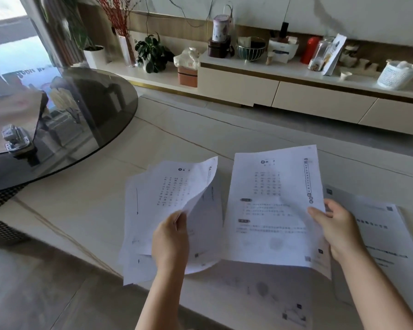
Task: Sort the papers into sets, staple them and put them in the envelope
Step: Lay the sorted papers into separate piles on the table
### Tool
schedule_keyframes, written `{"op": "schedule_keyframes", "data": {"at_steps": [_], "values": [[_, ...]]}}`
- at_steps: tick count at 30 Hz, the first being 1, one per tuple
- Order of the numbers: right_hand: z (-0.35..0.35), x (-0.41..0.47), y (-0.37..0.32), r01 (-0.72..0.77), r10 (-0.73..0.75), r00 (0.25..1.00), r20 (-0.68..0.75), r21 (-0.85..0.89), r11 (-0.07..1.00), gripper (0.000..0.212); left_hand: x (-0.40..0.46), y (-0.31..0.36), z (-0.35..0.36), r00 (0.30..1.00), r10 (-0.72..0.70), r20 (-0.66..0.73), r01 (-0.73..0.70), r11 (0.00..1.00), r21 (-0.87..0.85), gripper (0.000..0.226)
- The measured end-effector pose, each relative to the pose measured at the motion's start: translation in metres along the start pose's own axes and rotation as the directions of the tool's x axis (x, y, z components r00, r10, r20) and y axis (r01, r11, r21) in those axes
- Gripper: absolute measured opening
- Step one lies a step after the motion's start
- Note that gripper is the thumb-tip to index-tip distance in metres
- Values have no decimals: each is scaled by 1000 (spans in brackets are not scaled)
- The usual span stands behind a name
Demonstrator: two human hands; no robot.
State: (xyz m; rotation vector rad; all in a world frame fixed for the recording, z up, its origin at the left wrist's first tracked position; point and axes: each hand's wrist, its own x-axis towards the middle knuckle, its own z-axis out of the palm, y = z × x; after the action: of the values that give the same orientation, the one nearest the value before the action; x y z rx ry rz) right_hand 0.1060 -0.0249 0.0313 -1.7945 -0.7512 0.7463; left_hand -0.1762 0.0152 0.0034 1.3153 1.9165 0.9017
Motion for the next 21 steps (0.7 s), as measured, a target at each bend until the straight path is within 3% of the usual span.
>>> {"op": "schedule_keyframes", "data": {"at_steps": [6, 12, 16, 21], "values": [[33, -1, -11, 15, -13, 996, 87, -18, 1000, 22, -1, 13, -14, 994, 16, -111, -37, 980, -195, 29], [107, -9, 2, -96, 103, 960, 260, -39, 995, 17, 3, 2, -12, 963, 217, -160, -229, 972, -59, 25], [157, -14, 6, -160, 157, 916, 369, -23, 987, 15, 10, -19, -1, 964, 266, -23, -259, 952, 165, 34], [195, -19, 10, -242, 230, 859, 457, -33, 970, 27, 9, -32, 1, 957, 197, 213, -268, 883, 385, 36]]}}
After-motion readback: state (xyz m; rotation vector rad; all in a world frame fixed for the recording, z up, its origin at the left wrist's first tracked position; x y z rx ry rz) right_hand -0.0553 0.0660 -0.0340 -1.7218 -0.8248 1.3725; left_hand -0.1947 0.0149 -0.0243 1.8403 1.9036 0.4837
